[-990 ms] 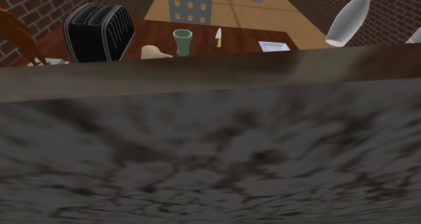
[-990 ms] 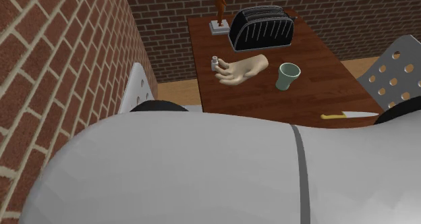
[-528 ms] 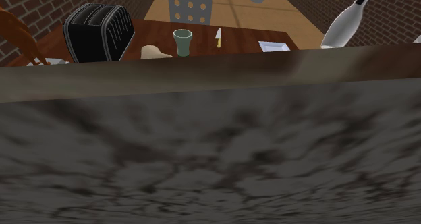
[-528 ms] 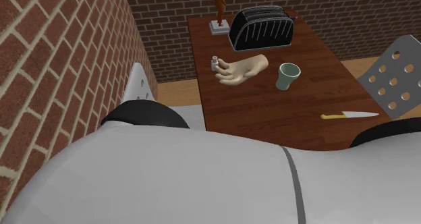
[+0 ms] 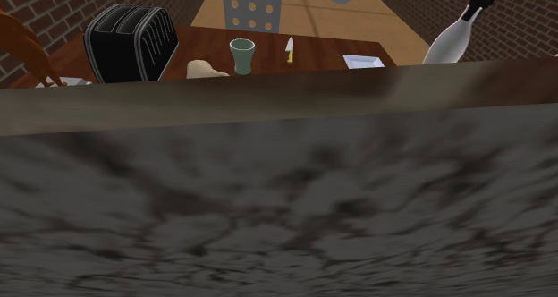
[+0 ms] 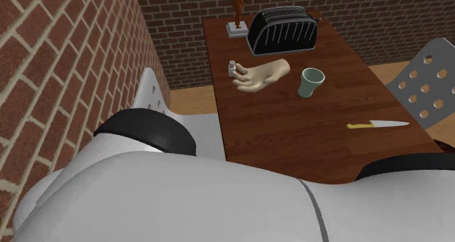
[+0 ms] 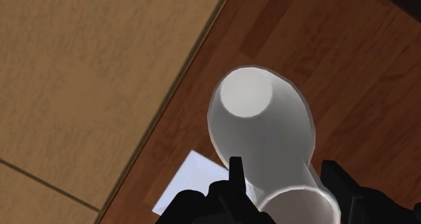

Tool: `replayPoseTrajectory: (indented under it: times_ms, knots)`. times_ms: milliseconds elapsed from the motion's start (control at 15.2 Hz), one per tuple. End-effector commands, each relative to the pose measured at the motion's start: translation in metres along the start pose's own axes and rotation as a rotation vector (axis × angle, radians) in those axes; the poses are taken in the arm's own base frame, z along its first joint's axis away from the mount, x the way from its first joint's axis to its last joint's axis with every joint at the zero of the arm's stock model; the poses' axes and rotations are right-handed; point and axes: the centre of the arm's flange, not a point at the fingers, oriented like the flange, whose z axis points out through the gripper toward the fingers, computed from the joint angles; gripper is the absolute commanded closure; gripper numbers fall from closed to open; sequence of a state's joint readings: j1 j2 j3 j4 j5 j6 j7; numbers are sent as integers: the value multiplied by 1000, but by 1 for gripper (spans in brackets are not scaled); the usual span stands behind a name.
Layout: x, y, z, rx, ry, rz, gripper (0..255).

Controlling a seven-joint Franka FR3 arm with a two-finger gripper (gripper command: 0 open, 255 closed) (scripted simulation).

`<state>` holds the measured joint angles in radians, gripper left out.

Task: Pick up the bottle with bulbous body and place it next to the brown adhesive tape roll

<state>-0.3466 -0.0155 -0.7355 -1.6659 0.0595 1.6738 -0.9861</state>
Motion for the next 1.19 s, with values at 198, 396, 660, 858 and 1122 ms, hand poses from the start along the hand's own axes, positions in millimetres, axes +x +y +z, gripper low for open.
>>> replayPoseTrajectory:
  times_ms: [198, 396, 660, 858, 1122]
  knots:
    - [-2, 1, 26, -1, 1, 0, 255]
    - [-3, 1, 42, -1, 1, 0, 255]
    - [-5, 2, 63, -1, 1, 0, 255]
    - [-6, 2, 79, -1, 1, 0, 255]
    - [-7, 3, 100, -1, 1, 0, 255]
